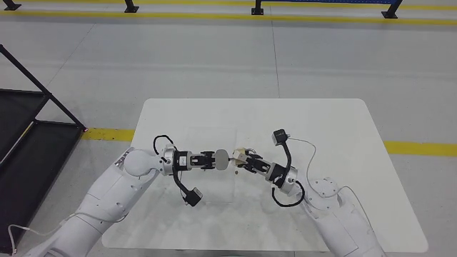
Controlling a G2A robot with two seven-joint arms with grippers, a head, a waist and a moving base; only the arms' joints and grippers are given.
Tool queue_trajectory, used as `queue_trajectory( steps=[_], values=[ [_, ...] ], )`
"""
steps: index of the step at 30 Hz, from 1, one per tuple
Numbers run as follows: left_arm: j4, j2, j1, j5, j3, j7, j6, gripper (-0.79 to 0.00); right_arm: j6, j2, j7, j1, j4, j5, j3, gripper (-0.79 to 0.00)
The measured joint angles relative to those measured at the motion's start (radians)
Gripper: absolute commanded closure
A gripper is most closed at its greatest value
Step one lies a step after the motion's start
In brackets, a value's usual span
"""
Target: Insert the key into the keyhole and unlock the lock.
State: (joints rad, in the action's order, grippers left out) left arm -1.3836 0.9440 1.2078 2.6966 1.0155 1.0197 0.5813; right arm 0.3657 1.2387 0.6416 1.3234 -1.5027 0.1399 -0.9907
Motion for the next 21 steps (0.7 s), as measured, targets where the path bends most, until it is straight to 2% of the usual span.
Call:
queue_trajectory(
  steps=[21],
  values=[
    [0.004, 0.002, -0.004, 0.006, 0.003, -0.005, -0.009, 0.000, -0.015, 0.001, 0.032, -0.013, 0.011, 0.018, 0.010, 0.000]
  ],
)
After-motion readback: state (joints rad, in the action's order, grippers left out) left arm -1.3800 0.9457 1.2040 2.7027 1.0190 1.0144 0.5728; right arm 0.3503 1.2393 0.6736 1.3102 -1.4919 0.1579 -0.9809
